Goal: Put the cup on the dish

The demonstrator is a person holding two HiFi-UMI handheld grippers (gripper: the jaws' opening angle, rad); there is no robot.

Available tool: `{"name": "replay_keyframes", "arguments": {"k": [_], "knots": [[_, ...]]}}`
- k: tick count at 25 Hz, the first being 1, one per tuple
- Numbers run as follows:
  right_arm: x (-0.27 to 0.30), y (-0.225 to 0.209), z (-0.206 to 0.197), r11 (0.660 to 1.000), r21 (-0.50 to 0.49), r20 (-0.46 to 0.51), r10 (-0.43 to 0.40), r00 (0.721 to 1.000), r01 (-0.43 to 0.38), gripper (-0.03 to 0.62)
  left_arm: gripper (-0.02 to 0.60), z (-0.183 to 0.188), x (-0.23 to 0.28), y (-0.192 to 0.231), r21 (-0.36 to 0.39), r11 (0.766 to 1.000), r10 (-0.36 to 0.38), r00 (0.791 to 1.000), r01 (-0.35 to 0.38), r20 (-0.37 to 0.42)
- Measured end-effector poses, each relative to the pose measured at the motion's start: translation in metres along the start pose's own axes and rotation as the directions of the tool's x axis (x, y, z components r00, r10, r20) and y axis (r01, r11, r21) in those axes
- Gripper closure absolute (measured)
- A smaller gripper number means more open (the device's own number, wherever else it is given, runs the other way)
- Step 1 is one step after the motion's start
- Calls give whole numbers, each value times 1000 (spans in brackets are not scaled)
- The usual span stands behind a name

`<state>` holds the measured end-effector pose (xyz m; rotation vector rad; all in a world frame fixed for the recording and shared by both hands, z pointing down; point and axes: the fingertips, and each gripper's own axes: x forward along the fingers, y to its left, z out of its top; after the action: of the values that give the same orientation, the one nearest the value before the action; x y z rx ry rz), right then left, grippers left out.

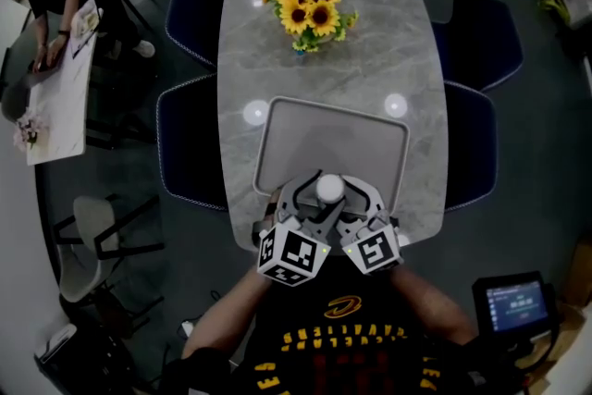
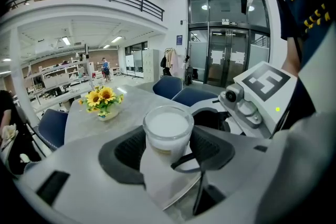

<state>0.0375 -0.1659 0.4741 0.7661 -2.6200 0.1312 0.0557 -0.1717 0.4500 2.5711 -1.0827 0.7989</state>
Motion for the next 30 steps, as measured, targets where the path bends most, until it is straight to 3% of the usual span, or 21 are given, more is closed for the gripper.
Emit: {"name": "replay_keyframes", "arguments": {"k": [15,30], "knots": [[22,-18,-16,999,11,-65,-47,997,47,361,321,-10,24,17,13,998,-66,998,67,-11],[56,-37,-50,999,21,-117,-27,993,30,361,321,-36,64,39,3,996,-84,995,84,-53]]}}
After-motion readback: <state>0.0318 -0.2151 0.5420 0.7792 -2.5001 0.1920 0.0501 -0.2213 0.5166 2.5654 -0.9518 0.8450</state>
